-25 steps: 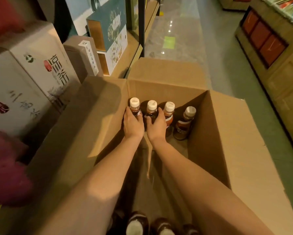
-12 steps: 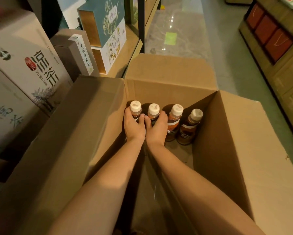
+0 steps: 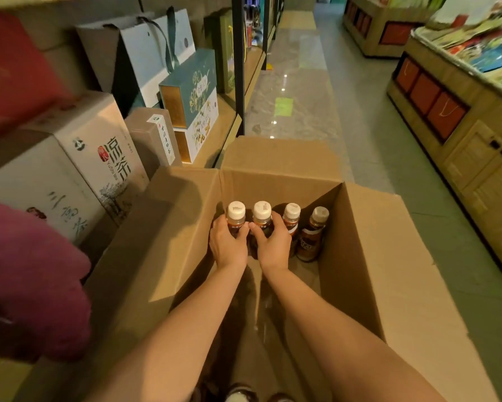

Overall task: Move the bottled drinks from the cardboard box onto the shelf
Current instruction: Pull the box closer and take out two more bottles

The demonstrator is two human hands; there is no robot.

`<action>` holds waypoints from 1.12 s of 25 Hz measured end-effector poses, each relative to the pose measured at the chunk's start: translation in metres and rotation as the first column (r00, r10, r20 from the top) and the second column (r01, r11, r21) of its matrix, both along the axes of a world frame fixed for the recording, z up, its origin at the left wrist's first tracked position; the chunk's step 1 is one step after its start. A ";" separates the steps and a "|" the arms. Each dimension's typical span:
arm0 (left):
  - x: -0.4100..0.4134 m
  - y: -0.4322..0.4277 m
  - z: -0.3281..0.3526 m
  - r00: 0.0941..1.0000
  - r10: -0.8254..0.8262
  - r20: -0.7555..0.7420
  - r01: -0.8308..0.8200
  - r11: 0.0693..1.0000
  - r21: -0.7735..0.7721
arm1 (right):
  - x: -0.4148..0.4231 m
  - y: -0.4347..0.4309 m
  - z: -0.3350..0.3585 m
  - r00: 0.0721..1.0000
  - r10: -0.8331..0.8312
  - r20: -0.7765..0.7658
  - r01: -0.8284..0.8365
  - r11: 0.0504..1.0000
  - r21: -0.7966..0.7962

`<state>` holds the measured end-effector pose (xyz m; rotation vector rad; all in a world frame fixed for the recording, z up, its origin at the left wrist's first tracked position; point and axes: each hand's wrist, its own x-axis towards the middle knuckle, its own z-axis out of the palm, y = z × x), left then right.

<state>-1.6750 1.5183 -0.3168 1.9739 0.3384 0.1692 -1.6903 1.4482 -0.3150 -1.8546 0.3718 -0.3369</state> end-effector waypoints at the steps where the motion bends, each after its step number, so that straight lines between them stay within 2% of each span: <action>1: -0.008 0.004 0.012 0.999 -0.015 0.036 0.016 0.999 -0.034 | -0.007 0.001 0.013 1.000 0.013 0.026 -0.013 1.000 0.009; 6: -0.055 0.017 0.108 0.965 -0.080 0.249 0.119 0.982 -0.147 | -0.044 -0.001 0.103 0.969 0.092 0.230 -0.095 0.995 0.002; 10: -0.096 0.017 0.189 0.906 -0.124 0.404 0.198 0.969 -0.146 | -0.070 -0.016 0.181 0.909 0.155 0.387 -0.153 0.988 -0.036; 15: -0.149 0.004 0.254 0.874 -0.087 0.477 0.197 0.963 -0.184 | -0.104 -0.036 0.255 0.783 0.305 0.542 -0.313 0.946 -0.081; 19: -0.216 -0.009 0.286 0.813 0.032 0.581 0.060 0.988 -0.139 | -0.147 -0.049 0.292 0.658 0.483 0.578 -0.489 0.857 -0.159; 21: -0.256 -0.010 0.290 0.773 0.133 0.621 -0.067 0.989 -0.129 | -0.176 -0.049 0.302 0.583 0.564 0.585 -0.581 0.792 -0.185; 24: -0.329 -0.008 0.294 0.708 0.309 0.635 -0.302 0.945 -0.122 | -0.238 -0.038 0.306 0.451 0.687 0.570 -0.748 0.639 -0.179; 28: -0.454 -0.003 0.298 0.620 0.520 0.587 -0.547 0.823 -0.152 | -0.340 -0.015 0.305 0.288 0.799 0.528 -0.916 0.390 -0.091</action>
